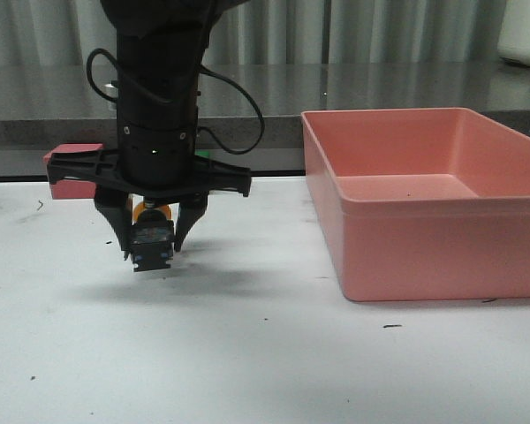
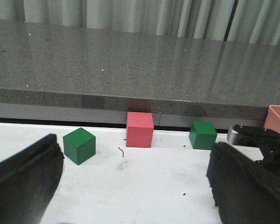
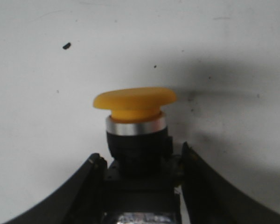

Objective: Place and stand button with both arms
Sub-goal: 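Carry the button with the right gripper toward the pink cube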

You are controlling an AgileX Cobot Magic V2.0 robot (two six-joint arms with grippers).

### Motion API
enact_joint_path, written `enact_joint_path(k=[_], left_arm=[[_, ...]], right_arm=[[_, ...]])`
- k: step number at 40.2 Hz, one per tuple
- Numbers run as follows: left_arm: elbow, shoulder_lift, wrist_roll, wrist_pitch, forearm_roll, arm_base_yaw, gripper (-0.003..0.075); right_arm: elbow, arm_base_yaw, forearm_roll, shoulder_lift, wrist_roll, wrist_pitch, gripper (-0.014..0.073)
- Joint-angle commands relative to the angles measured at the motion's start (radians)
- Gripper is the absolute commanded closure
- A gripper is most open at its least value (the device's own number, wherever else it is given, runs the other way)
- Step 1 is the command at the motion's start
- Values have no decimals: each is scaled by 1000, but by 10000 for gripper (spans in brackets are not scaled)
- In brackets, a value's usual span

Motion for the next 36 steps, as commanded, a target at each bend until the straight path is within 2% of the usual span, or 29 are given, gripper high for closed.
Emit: enact_joint_path(k=[1,8,20,22,28,36], left_arm=[[-29,11,-3,-75,-12,1,124],[-29,11,-3,-75,-12,1,124],[-29,11,-3,-75,-12,1,124],[-29,11,-3,-75,-12,1,124],[-29,11,-3,-75,-12,1,124],[-29,11,-3,-75,-12,1,124]], right_arm=[[-36,1,-18,-53,43,-54,400],[-36,1,-2,-37,43,-76,391],[-39,1,53,-10,43,-84,191],[-49,1,53,-10,41,-72,132],[-90,1,16,-17,41,-12,-6],[-168,2,-95,-68,33,56,-27]])
